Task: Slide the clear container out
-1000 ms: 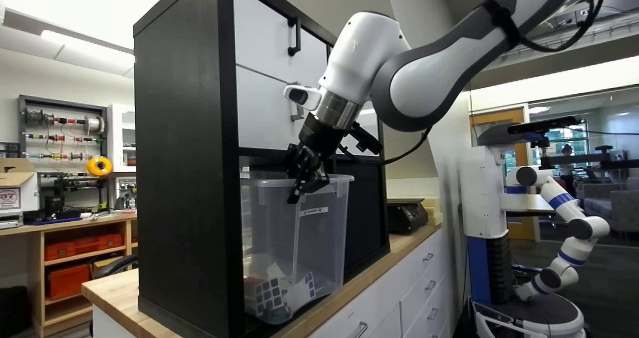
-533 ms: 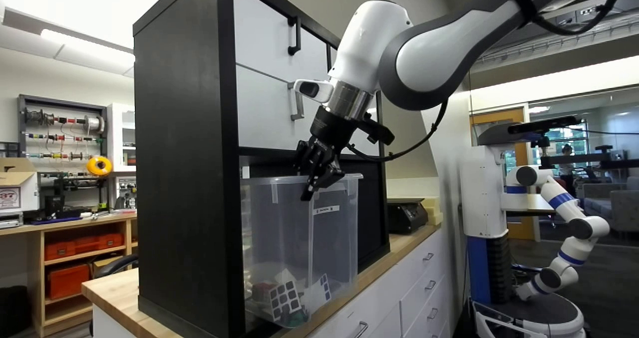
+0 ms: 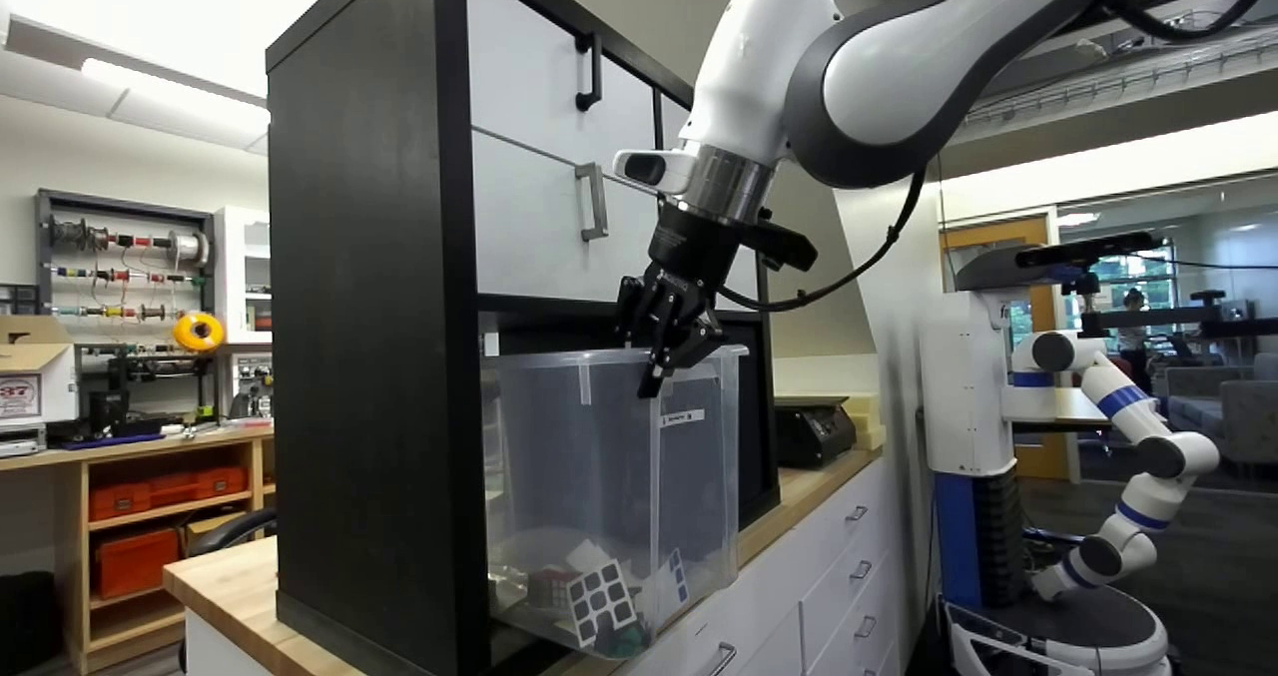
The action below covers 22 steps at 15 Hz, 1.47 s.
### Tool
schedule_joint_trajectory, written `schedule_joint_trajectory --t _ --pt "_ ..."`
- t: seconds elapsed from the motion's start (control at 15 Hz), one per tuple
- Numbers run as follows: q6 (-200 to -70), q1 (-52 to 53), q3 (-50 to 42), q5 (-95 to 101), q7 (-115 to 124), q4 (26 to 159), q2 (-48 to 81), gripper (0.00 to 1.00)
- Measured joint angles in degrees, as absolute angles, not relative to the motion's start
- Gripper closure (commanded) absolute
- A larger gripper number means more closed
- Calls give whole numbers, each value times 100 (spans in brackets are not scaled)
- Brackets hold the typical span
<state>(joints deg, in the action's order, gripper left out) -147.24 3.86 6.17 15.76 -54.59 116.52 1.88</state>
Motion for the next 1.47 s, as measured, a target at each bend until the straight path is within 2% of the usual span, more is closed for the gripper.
schedule_joint_trajectory --t 0.53,0.67,0.93,1.47 --pt "-14585 396 610 1557 -5485 11913 -301 9" --pt "-14470 403 610 1491 -5498 11931 -387 0" --pt "-13900 427 602 1200 -5500 11884 -572 0" --pt "-11760 425 402 528 -4917 11097 -849 0"
